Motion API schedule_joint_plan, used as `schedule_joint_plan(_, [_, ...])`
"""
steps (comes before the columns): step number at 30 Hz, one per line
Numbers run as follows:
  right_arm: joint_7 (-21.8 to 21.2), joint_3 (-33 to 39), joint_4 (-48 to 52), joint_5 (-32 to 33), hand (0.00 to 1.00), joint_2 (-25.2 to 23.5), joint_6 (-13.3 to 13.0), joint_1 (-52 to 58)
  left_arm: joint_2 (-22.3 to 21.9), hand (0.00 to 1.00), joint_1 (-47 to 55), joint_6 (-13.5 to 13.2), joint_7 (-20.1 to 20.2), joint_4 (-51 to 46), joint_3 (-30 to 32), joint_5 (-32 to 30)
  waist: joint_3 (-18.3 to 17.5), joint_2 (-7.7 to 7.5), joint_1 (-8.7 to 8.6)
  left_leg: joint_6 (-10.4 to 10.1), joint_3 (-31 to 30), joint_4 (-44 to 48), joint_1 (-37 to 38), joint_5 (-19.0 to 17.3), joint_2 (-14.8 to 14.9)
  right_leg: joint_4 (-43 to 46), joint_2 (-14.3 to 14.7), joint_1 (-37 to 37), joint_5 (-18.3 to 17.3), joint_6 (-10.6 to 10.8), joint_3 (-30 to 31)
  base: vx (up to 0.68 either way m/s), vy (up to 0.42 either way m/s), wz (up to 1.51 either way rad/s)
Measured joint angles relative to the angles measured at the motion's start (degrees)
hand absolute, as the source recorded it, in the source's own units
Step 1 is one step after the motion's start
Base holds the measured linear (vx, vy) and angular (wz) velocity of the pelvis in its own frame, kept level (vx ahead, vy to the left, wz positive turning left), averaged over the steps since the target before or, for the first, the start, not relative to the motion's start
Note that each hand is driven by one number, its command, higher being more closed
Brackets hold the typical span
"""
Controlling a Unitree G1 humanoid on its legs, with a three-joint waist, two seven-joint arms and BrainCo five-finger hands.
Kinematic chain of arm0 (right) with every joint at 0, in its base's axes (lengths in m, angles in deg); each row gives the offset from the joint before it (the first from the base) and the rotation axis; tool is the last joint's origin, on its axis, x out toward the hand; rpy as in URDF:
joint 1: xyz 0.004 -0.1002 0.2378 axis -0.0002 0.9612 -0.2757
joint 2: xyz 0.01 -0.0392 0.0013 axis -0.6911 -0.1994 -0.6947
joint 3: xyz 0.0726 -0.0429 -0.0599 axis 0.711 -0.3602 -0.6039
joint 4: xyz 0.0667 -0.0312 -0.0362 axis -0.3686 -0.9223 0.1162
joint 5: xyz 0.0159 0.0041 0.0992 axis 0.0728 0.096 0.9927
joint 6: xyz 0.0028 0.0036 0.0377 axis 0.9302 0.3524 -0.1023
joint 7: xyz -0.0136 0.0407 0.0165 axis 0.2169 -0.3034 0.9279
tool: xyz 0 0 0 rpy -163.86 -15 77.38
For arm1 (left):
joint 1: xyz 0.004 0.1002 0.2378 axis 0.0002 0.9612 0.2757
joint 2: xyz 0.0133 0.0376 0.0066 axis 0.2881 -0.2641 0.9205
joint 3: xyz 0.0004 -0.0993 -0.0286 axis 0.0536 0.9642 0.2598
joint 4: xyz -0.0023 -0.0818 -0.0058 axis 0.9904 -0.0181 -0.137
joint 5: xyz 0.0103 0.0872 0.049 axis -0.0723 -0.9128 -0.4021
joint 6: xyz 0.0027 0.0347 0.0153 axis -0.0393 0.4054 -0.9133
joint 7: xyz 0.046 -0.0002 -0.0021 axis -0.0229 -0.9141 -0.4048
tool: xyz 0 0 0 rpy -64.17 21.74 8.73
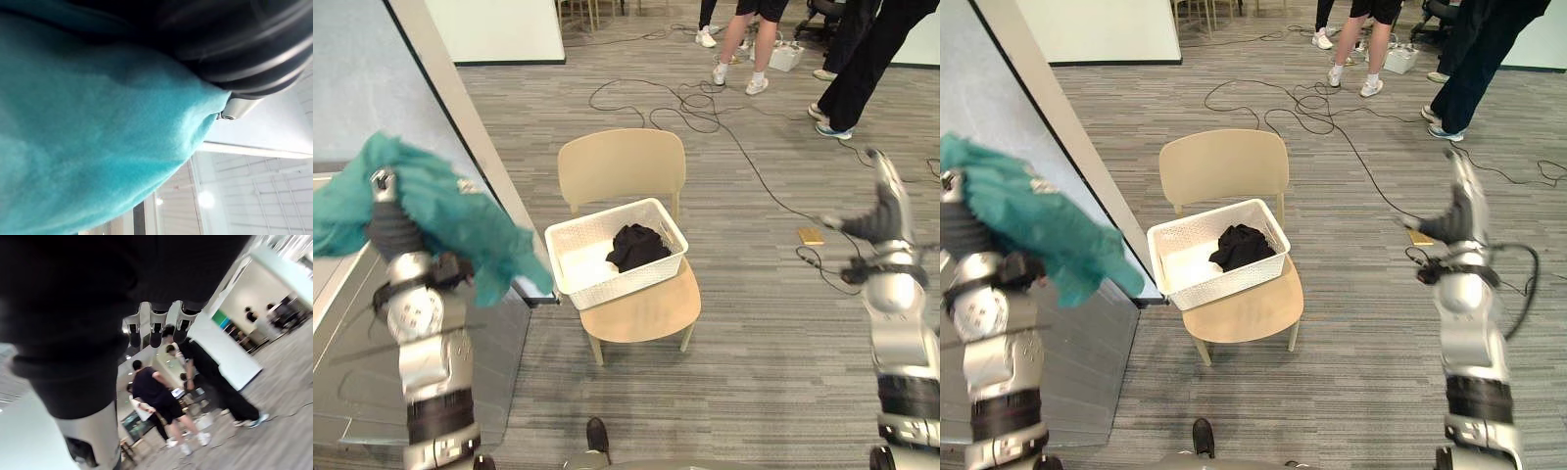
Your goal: Pick up the laundry basket with both hands and put the clothes into the washing machine.
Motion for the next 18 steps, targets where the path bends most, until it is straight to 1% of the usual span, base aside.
schedule_joint_plan(1, [1.24, 3.51, 0.39, -1.64, 0.0, -1.93, 1.02, 4.07, -1.73, 1.0, 2.69, 0.0, -0.21, -2.56, -0.11, -1.56, 0.05, -0.06, 0.33, -0.03, -1.68, 1.78, -2.15, 0.02, 0.15, 0.38, 0.25, -0.26, -0.1, -0.15, -2.2, -0.11, 0.001, 0.67])
schedule_joint_plan(2, [1.69, 4.77, 0.61, -2.11, 0.0, -3.0, 1.26, 6.06, -2.57, 1.0, 3.72, 0.0, -0.38, -3.73, -0.19, -1.86, 0.09, -0.03, 0.65, -0.05, -2.11, 2.61, -3.15, 0.03, 0.32, 1.15, 0.26, -0.7, -0.45, -0.54, -3.24, -0.12, 0.0, 0.73])
schedule_joint_plan(3, [1.9, 6.44, 0.43, -2.41, 0.0, -4.6, 1.73, 8.92, -4.01, 1.0, 5.1, -0.04, -0.7, -5.35, -0.23, -2.27, 0.35, 0.15, 1.32, -0.12, -2.43, 3.72, -4.44, 0.12, 0.44, 2.62, 0.24, -1.46, -1.02, -1.04, -4.73, -0.12, 0.012, 0.77])
schedule_joint_plan(4, [1.92, 8.55, -0.71, -3.13, 0.0, -6.52, 2.48, 12.69, -6.15, 1.0, 6.63, -0.15, -0.74, -6.88, -0.26, -2.62, 0.76, 0.77, 1.39, 1.12, -1.48, 4.21, -5.95, -0.66, 0.63, 3.99, 0.09, -1.91, -1.52, -1.67, -7.57, -0.16, 0.045, 1.19])
schedule_joint_plan(5, [1.95, 11.14, -3.42, -3.23, 0.0, -9.91, 3.38, 16.21, -8.04, 1.0, 7.55, -0.27, -0.77, -7.02, -0.32, -2.57, 1.15, 0.13, 1.27, 5.22, 7.19, 8.02, -7.64, -6.21, 2.23, 3.87, -1.2, -2.15, -1.51, -1.83, -11.53, -0.16, 0.057, 1.32])
schedule_joint_plan(6, [1.95, 12.26, -5.35, -3.23, 0.0, -11.6, 4.11, 17.57, -8.81, 1.0, 8.09, -0.28, -0.68, -7.03, -0.54, -2.54, 1.75, -0.53, 1.1, 7.65, 12.43, 13.05, -8.73, -8.61, 4.05, 4.0, -2.22, -2.12, -1.54, -1.87, -13.25, -0.15, 0.071, 1.49])
schedule_joint_plan(7, [1.83, 13.74, -11.87, -3.15, 0.0, -15.16, 5.54, 19.61, -10.72, 1.0, 10.94, -0.24, -0.34, -7.05, -0.87, -2.37, 2.45, -0.86, 0.84, 9.79, 20.18, 25.01, -8.87, -12.2, 7.91, 4.29, -4.24, -1.21, -1.51, -1.82, -16.25, -0.08, 0.058, 1.08])
schedule_joint_plan(8, [1.83, 14.06, -14.49, -3.11, 0.0, -16.19, 5.74, 20.34, -11.71, 1.0, 12.31, -0.19, 0.07, -7.05, -0.84, -2.13, 2.65, -1.03, 0.61, 8.77, 21.11, 28.69, -8.32, -13.69, 9.11, 4.59, -4.89, -0.62, -1.46, -1.75, -17.3, -0.04, 0.102, 1.19])
schedule_joint_plan(9, [1.78, 14.92, -19.85, -2.91, 0.0, -17.95, 5.71, 21.6, -13.68, 1.0, 14.76, -0.14, 0.69, -7.02, -0.87, -1.9, 2.47, 0.03, 0.02, 5.94, 21.04, 33.51, -6.85, -16.26, 11.33, 5.32, -5.64, 0.1, -1.35, -1.57, -19.07, 0.0, 0.113, 0.81])
schedule_joint_plan(10, [1.72, 15.47, -23.15, -2.1, 0.0, -18.6, 5.56, 21.98, -14.57, 1.0, 15.58, -0.13, 0.77, -6.93, -0.88, -1.69, 2.38, 0.75, -0.23, 4.78, 20.61, 34.94, -5.65, -17.54, 12.33, 5.93, -6.01, 0.45, -1.34, -1.55, -20.3, -0.01, 0.241, 1.0])
schedule_joint_plan(11, [1.6, 16.85, -30.1, -0.53, 0.0, -19.89, 5.44, 22.69, -16.03, 1.0, 16.13, -0.12, 1.54, -6.03, -0.91, -1.48, 2.1, 1.85, -0.26, 3.73, 20.08, 35.59, -3.74, -19.33, 13.92, 7.34, -7.1, 0.67, -1.31, -1.49, -22.37, -0.05, 0.296, 1.02])
schedule_joint_plan(12, [0.91, 18.18, -36.4, 1.65, 0.0, -21.19, 5.35, 22.65, -16.99, 1.0, 16.05, -0.13, 1.83, -4.91, -1.12, -1.4, 2.32, 2.54, -0.22, 2.96, 20.37, 34.94, -3.34, -19.58, 14.17, 9.4, -8.69, 0.83, -1.27, -1.43, -24.68, -0.05, 0.321, 1.06])
schedule_joint_plan(13, [0.37, 18.68, -39.19, 3.01, 0.0, -21.88, 5.28, 22.52, -17.19, 1.0, 16.13, -0.12, 1.86, -4.18, -1.5, -1.32, 2.43, 2.8, -0.08, 3.09, 21.07, 34.74, -3.63, -19.62, 13.27, 10.5, -9.35, 0.95, -1.3, -1.38, -25.72, -0.04, 0.285, 1.31])
schedule_joint_plan(14, [-0.76, 18.82, -44.54, 5.13, 0.0, -23.22, 5.06, 22.02, -17.13, 1.0, 16.6, -0.05, 1.85, -3.09, -2.85, -0.9, 2.28, 2.56, -0.44, 3.01, 19.99, 33.55, -4.09, -19.26, 10.04, 11.12, -10.76, 1.75, -2.11, -1.54, -27.36, -0.07, 0.274, 1.59])
schedule_joint_plan(15, [-1.4, 18.8, -49.39, 7.26, 0.0, -23.79, 4.87, 21.9, -17.44, 1.0, 16.53, -0.03, 1.94, -1.51, -4.86, -0.83, 2.03, 1.99, -0.59, 3.21, 16.7, 29.23, -4.78, -19.12, 6.37, 9.22, -11.12, 2.08, -2.84, 0.34, -27.81, -0.09, 0.271, 1.77])
schedule_joint_plan(16, [-1.85, 18.82, -51.34, 8.04, 0.0, -23.95, 4.8, 21.78, -17.4, 1.0, 16.52, 0.07, 2.11, -0.62, -5.7, -0.83, 2.13, 1.93, -0.88, 3.45, 15.34, 26.15, -4.72, -19.06, 4.62, 8.41, -11.74, 2.25, -2.54, 0.26, -28.6, -0.1, 0.277, 1.78])
schedule_joint_plan(17, [-2.19, 18.89, -54.4, 9.64, 0.0, -24.63, 4.63, 20.29, -17.03, 1.0, 16.61, 0.15, 2.85, 0.55, -6.51, -0.84, 3.27, 0.81, -1.33, 6.66, 17.43, 27.84, -5.2, -22.29, 4.85, 8.17, -12.95, 2.72, -0.19, 1.31, -31.48, -0.05, 0.233, 1.2])
schedule_joint_plan(18, [-2.24, 18.06, -55.21, 10.63, 0.0, -24.9, 4.55, 18.11, -16.94, 1.0, 17.79, 0.23, 2.92, 1.06, -7.41, -0.65, 4.43, 2.62, -0.08, 2.84, 17.84, 31.95, -5.2, -24.64, 8.29, 9.62, -12.9, 3.85, 0.88, 3.06, -32.54, -0.04, 0.222, 0.91])
